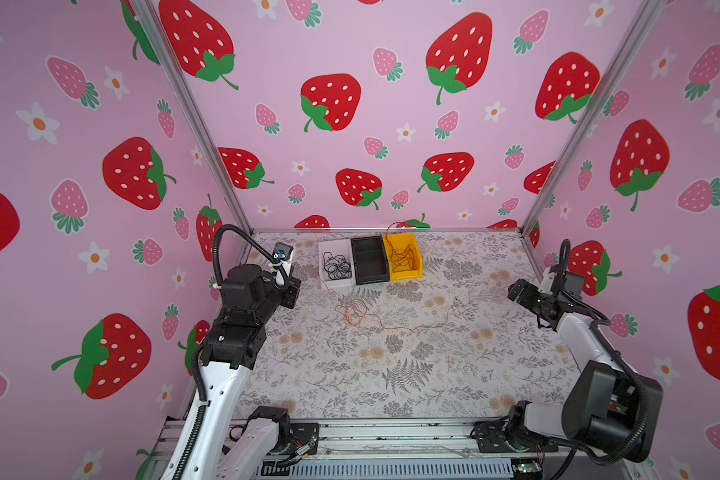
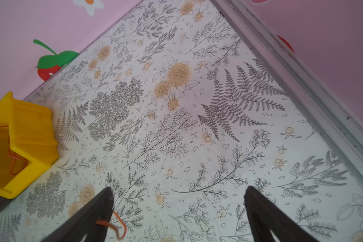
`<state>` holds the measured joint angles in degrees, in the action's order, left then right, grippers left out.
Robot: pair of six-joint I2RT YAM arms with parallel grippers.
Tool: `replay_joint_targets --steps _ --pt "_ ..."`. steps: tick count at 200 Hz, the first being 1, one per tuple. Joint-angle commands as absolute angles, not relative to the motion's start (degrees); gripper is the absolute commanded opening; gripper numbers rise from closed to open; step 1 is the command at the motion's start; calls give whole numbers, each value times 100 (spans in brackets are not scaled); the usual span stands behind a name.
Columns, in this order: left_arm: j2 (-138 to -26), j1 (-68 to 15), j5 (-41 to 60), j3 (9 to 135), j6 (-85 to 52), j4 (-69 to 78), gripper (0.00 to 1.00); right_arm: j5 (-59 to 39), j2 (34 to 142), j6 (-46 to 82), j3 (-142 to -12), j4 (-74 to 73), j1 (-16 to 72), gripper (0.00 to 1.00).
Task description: Untangle the cables
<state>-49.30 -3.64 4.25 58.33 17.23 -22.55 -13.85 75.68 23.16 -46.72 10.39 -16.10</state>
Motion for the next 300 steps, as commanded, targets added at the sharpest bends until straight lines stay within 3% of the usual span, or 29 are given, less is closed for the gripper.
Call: replay_joint_targets --steps 1,67,150,169,190,210,241,267,285,300 --pt "-4841 -106 263 5854 1590 -2175 0 -1987 7832 2566 -4865 1043 -1933 99" --pt "-4934 55 -89 5623 1509 -2172 0 -2926 8109 2758 -4900 687 -2435 99" --pt "-5122 255 -536 5728 1556 -2022 0 -2125 8710 2339 -5353 1276 -2917 97" --pt "-5167 255 -178 5799 1567 -2032 0 -1591 8477 1936 -5399 1449 -2398 98" --pt "-5173 166 1342 5770 1762 -1984 0 -1262 8255 1452 -5396 1412 -1388 99" --pt "-5224 -132 2311 5816 1847 -1933 0 -1910 8006 1224 -5167 1023 -794 99" --pt "-5354 -756 2240 6049 1948 -2064 0 -2894 7680 617 -4874 780 54 100" --pt "-5403 -983 2095 6085 1926 -1995 0 -2890 7846 514 -5054 1259 390 98" --pt "-5411 -1032 2047 6082 1921 -1998 0 -2388 8049 496 -5216 1581 516 99" --pt "-5394 -1059 2033 6060 1916 -2016 0 -3228 8317 202 -5407 1871 573 98"
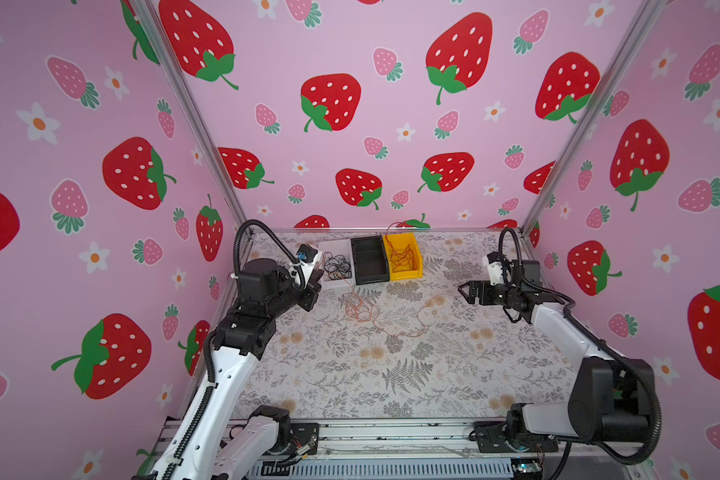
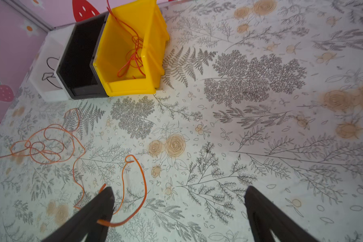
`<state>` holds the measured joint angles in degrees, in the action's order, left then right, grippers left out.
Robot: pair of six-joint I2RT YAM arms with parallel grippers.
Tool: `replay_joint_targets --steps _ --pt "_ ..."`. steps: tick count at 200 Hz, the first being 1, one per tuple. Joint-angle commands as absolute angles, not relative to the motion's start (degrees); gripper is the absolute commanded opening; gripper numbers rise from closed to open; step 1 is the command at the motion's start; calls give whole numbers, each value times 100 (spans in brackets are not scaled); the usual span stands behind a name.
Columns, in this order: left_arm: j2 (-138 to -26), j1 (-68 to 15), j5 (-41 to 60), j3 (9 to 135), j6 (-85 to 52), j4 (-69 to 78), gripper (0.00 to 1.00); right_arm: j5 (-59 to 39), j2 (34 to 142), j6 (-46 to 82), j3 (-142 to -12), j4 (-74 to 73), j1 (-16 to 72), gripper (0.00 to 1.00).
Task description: Untangle the cables
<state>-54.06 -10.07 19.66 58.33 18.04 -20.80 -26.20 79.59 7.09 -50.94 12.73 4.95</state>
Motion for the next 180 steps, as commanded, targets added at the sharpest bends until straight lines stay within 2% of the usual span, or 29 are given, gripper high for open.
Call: replay_joint_targets --steps 1,11,32,54,70,87,102,137,144,150,167,180 --pt "-5391 -1061 2036 6058 1916 -2015 0 -3297 8333 193 -5411 1867 576 98" --pt "-5375 -1079 2029 6032 1909 -2012 0 -3718 8335 210 -5361 1798 679 97" --pt "-5372 -1124 2030 5945 1842 -1971 0 -3316 8509 203 -5400 1864 1115 98" --pt "-5429 -1218 2091 5880 1806 -1947 0 -3657 8965 30 -5676 2217 1451 93" --pt "-5495 -1286 2141 5838 1798 -1960 0 -3725 8923 250 -5625 1844 1696 96" --pt "-5520 -1323 2104 5730 1751 -1910 0 -4408 8742 691 -5442 1039 1723 100" --pt "-5500 -1327 1865 5596 1617 -1822 0 -4339 8615 923 -5391 686 1740 99" --pt "-5351 -1327 734 5287 1258 -1858 0 -4053 8710 772 -5652 1069 1767 100" --pt "-5294 -1327 654 5191 1265 -1847 5 -4056 8689 810 -5622 1025 1771 99" --pt "-5217 -1327 698 5105 1274 -1801 13 -4068 8677 846 -5608 988 1775 99" --pt "-5034 -1327 861 4834 1349 -1635 24 -4114 8657 927 -5628 951 1772 98" --pt "-4940 -1327 881 4666 1357 -1548 42 -4180 8657 981 -5700 982 1781 97"
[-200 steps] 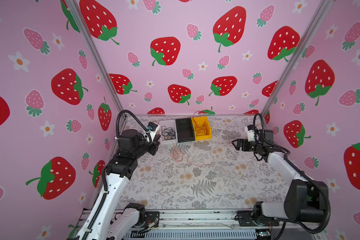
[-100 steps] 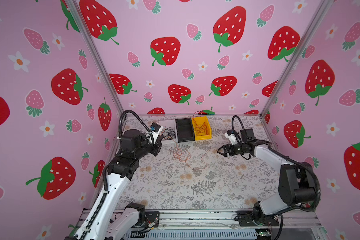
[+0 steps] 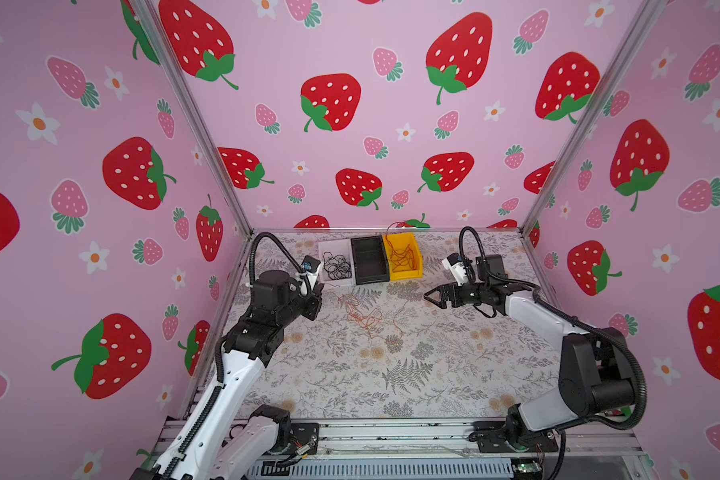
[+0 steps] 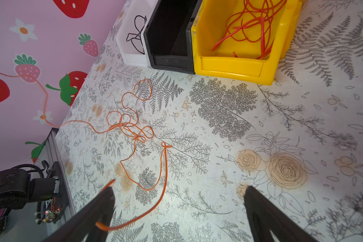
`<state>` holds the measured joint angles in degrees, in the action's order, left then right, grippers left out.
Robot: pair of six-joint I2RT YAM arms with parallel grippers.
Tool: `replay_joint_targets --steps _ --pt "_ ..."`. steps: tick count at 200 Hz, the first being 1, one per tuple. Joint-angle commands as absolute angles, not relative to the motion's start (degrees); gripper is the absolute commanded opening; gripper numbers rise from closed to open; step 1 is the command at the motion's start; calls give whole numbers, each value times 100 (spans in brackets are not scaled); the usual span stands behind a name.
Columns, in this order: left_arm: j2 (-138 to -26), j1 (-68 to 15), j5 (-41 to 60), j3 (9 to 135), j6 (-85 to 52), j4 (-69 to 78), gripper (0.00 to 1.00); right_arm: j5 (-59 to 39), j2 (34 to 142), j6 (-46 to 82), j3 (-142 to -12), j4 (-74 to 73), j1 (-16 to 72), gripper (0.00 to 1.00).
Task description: Untangle the cables
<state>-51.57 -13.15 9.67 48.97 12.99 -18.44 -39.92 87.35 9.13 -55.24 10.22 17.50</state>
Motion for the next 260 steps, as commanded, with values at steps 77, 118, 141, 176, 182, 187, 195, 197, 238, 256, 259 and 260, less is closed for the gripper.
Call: replay_joint_targets --steps 77,118,141,176,182,187,195,197,238,256,259,260 --pt "-5166 -2340 2087 4447 2026 -871 59 -4562 8431 1151 -5826 1058 1826 97" --pt "-6602 -3331 2104 4568 2457 299 52 -4682 8309 1269 -5974 1141 1907 96" --pt "-7358 -3555 2247 4619 2321 1261 53 -4799 8274 1337 -6073 1236 1979 96" --pt "-8405 -3657 2531 4921 2020 2118 56 -4720 8138 1313 -6162 1433 2161 95" --pt "-8552 -3709 2486 5042 2017 2117 57 -4719 8113 1314 -6161 1446 2183 95" --pt "-8652 -3730 2449 5107 1965 2162 57 -4713 8083 1309 -6159 1458 2193 95" --pt "-8798 -3735 2464 5145 1790 2343 58 -4691 8041 1318 -6152 1476 2205 95" --pt "-8824 -3735 2468 5147 1764 2412 58 -4693 8031 1318 -6152 1477 2206 95" --pt "-9280 -3768 2623 5280 1423 2822 48 -4823 7858 1401 -6130 1355 2215 95" --pt "-9403 -3762 2690 5358 1416 2733 25 -4872 7849 1457 -6135 1240 2215 95" --pt "-9418 -3765 2696 5373 1403 2708 23 -4884 7849 1483 -6135 1213 2215 95" --pt "-9425 -3763 2706 5376 1396 2699 22 -4881 7849 1489 -6135 1204 2215 95"
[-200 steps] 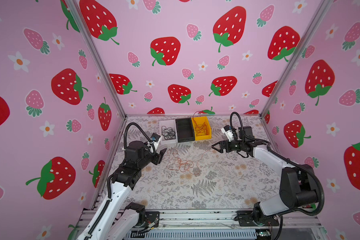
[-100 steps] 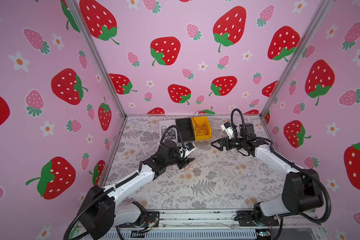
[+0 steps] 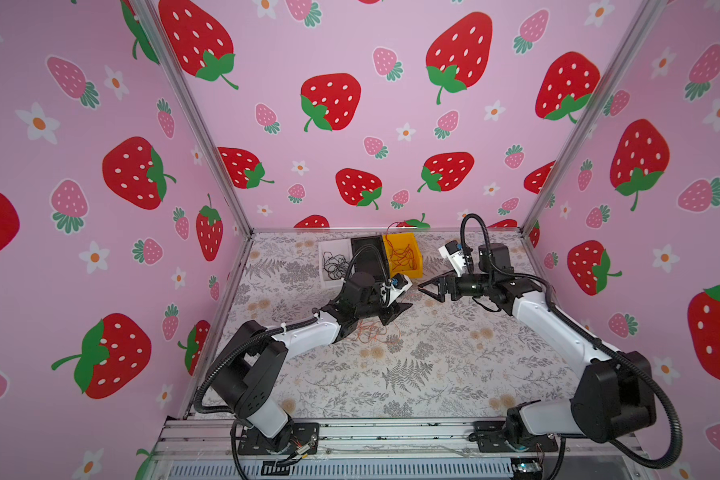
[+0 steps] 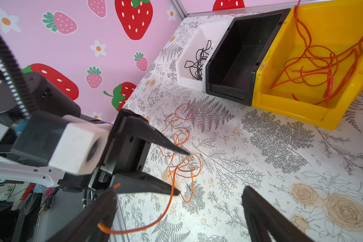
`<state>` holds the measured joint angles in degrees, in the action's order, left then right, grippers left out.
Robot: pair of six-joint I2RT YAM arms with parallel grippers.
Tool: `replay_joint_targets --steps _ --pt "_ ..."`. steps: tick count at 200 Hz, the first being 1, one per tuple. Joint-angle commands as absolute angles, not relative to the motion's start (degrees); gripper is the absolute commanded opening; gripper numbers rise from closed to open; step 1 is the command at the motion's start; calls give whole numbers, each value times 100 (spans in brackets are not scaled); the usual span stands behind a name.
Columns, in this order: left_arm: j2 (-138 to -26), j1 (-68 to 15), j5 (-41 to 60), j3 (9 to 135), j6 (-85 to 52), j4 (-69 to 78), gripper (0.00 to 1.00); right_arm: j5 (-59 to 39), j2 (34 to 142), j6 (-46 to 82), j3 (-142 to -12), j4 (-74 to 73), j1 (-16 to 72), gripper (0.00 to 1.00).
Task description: Untangle the cables
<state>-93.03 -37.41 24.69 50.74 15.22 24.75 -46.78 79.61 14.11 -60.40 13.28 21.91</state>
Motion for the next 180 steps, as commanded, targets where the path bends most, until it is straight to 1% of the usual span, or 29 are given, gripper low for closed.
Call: replay_joint_targets --steps 1,9,22,26,66,85,107,117,146,180 --pt "-9428 -3763 2711 5386 1388 2690 21 -4888 7849 1491 -6135 1200 2215 95" --pt "-9463 -3764 2738 5465 1352 2560 14 -4927 7842 1523 -6138 1151 2215 95" --pt "-9491 -3766 2770 5607 1357 2296 7 -4982 7815 1587 -6114 1036 2215 95" --pt "-9492 -3770 2783 5642 1376 2224 0 -4999 7806 1595 -6117 1021 2215 95" --pt "-9492 -3779 2698 5701 1419 1876 0 -4875 7543 1643 -6018 858 2025 97" --pt "-9529 -3779 2570 5750 1488 1546 0 -4814 7234 2015 -5803 411 1646 97" --pt "-9618 -3780 2398 5874 1564 1136 0 -5002 6822 2713 -5444 -430 1097 99" --pt "-9662 -3779 2369 5912 1583 1023 0 -4947 6683 2820 -5380 -529 923 100" --pt "-9770 -3809 2576 6063 1526 946 0 -4146 6486 2604 -5423 95 557 100" --pt "-10173 -4056 2558 6761 1635 293 0 -3332 6295 2517 -5309 513 356 100"
